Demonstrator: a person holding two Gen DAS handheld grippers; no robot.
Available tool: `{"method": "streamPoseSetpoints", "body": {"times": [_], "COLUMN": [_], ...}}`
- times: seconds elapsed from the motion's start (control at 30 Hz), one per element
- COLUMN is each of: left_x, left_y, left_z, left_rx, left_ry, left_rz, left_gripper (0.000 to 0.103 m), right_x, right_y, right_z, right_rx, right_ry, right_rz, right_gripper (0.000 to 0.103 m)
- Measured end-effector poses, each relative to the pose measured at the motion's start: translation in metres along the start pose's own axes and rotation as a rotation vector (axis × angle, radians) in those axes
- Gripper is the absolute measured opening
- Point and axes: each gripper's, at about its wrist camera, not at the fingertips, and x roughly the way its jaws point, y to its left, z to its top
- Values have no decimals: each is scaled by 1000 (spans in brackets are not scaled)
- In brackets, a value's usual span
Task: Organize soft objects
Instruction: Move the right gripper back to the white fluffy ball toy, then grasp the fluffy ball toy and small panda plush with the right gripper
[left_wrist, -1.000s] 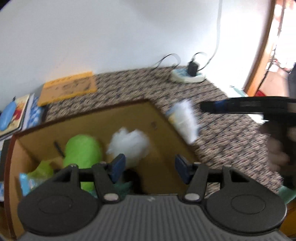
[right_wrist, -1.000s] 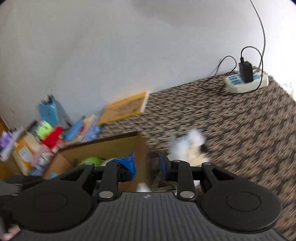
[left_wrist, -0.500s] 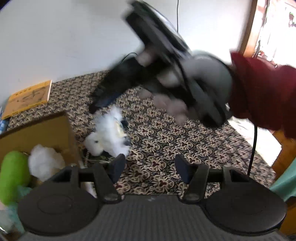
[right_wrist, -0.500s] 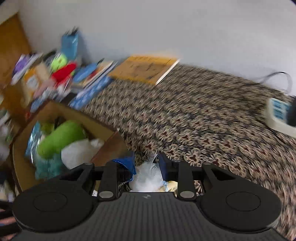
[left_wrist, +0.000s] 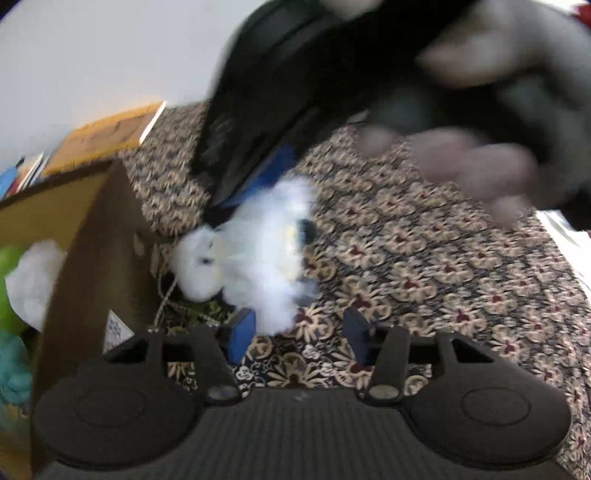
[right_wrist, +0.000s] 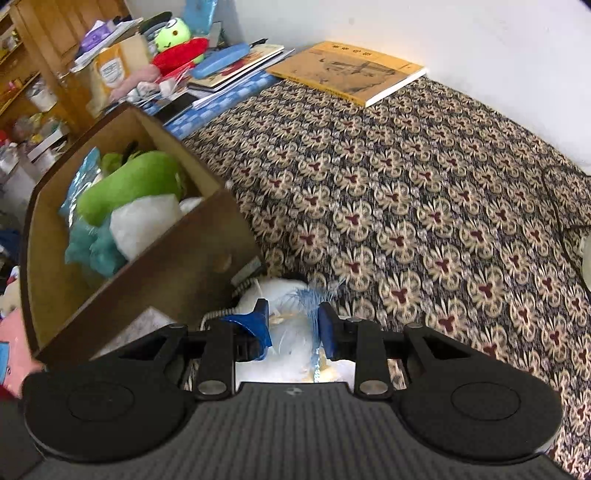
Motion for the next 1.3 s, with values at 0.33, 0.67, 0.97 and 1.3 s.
{"method": "streamPoseSetpoints", "body": {"times": [0.33, 0.67, 0.97, 1.3], "left_x": [4, -1, -20, 2], "left_y": [-2, -18, -21, -33], "left_z": [-7, -12, -9, 3], "left_rx": [24, 88, 172, 315], "left_ry": [32, 40, -2, -48], "left_rz": [-88, -179, -214, -131], "left_gripper": [51, 56, 63, 66], "right_x": [-35, -57, -54, -65], "right_y": [-25, -47, -41, -42], "right_z": [-63, -144, -185, -199], "right_rx": [142, 412, 532, 574], "right_ry": [-73, -218, -283, -311], "right_rz": [112, 171, 177, 154], "right_gripper": [13, 13, 14, 14]}}
